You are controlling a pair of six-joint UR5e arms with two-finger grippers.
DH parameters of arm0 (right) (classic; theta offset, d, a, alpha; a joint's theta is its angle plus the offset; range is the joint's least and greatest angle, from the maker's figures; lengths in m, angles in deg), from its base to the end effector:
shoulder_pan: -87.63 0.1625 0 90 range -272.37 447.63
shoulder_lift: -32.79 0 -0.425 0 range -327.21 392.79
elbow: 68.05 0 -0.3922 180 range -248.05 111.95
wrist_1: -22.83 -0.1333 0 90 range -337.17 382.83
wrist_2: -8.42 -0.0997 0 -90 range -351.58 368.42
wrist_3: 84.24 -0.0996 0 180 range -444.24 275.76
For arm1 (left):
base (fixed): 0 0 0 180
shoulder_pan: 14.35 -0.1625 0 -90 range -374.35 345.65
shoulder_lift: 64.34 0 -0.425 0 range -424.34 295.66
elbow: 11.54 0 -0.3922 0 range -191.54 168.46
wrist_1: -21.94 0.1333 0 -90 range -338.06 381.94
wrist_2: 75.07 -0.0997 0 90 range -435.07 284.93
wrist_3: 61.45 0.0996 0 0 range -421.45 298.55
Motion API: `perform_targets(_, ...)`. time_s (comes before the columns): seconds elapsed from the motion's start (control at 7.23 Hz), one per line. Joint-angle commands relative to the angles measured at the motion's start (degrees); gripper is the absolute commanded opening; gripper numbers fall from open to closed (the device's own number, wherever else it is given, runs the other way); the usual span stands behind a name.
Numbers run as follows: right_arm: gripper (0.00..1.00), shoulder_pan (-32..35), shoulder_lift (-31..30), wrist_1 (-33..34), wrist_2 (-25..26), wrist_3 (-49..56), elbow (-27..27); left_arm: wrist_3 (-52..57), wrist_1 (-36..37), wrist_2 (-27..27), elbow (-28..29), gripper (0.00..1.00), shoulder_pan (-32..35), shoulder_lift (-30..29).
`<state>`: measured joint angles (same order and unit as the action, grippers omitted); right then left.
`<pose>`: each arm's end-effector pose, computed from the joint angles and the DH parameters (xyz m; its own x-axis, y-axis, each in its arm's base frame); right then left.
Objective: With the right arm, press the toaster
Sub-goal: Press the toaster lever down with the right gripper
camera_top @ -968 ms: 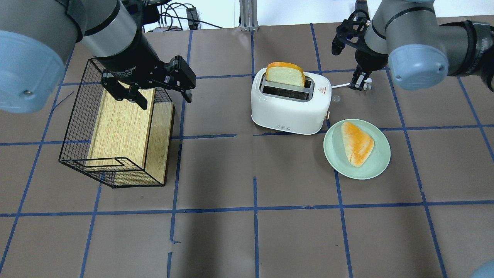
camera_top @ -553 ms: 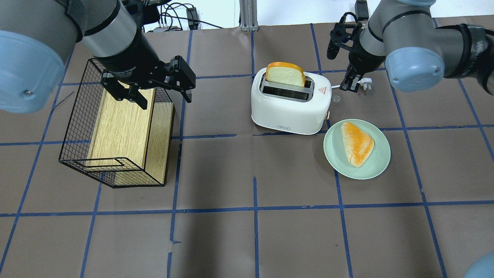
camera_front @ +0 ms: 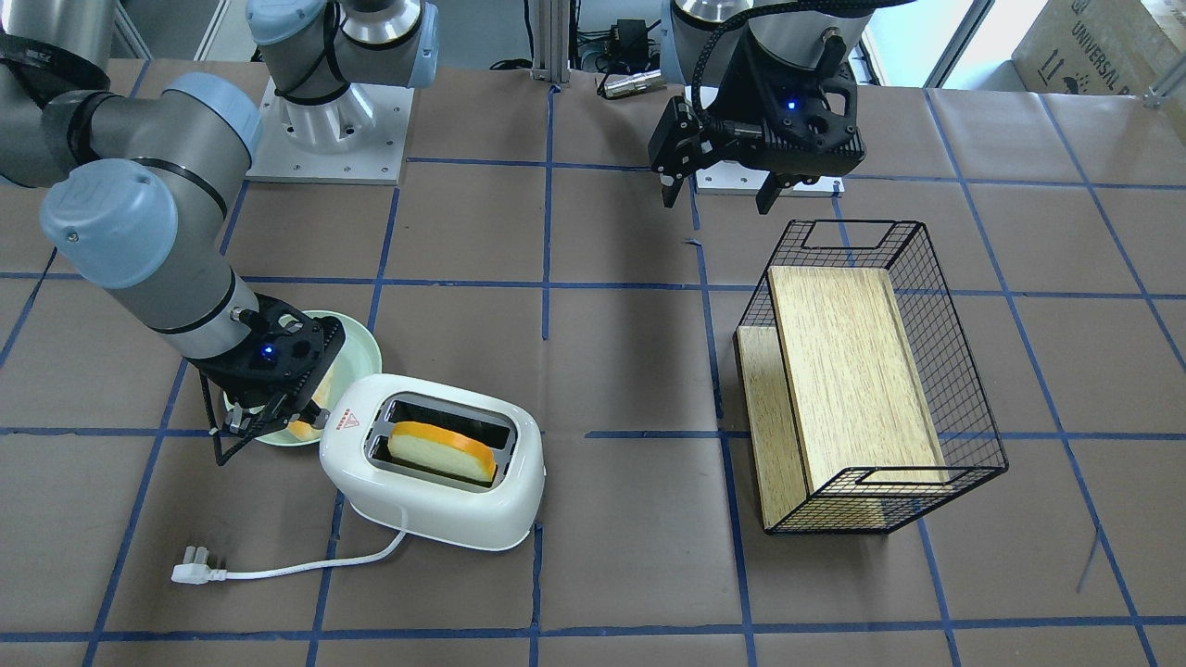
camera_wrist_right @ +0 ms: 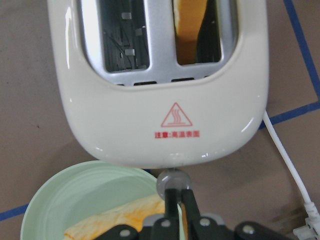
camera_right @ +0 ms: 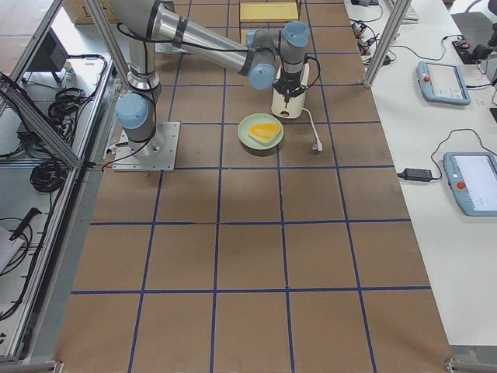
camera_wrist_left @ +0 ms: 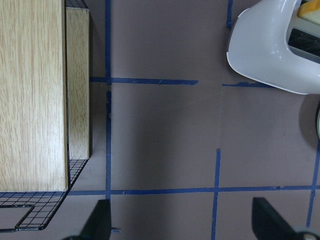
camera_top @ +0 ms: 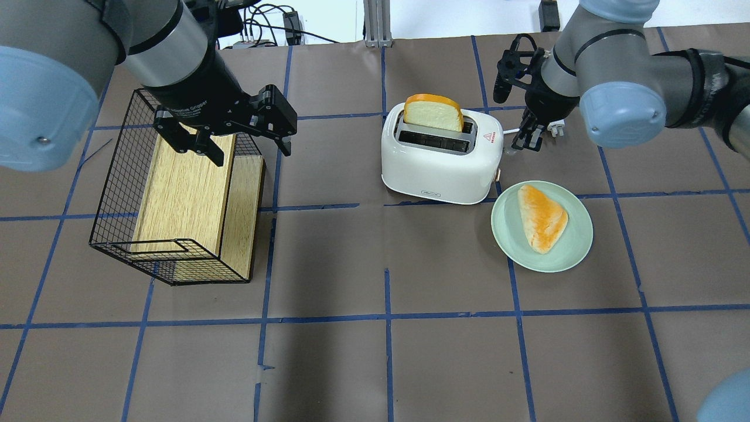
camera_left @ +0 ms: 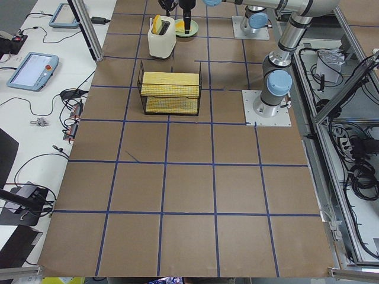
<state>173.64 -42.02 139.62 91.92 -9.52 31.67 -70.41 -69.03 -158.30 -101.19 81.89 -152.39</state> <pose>0.1046 -0.5786 0.3118 -0.3284 -0.9446 0.0018 -0.9380 0.3259 -0.1178 -0.1963 -0.4608 0.5064 -0.9917 -0.0455 0.1200 -0.0464 0.9989 -0.0046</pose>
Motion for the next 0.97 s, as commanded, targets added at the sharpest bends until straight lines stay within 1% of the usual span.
perform_targets(0.0,0.2,0.04,0.1,0.19,0.0,-0.02,0.39,0.0,0.0,0.0,0.0,1.0,0.0,-0.01)
perform_targets(0.14,0.2,-0.05,0.54,0.19,0.0,0.15,1.17,0.0,0.0,0.0,0.0,1.0,0.0,-0.01)
perform_targets(0.69,0.22,-0.05,1.85,0.37,0.0,0.6,1.18,0.0,0.0,0.0,0.0,1.0,0.0,-0.01)
perform_targets(0.83,0.22,-0.05,2.99,3.33,0.0,0.42,1.27,0.0,0.0,0.0,0.0,1.0,0.0,-0.01)
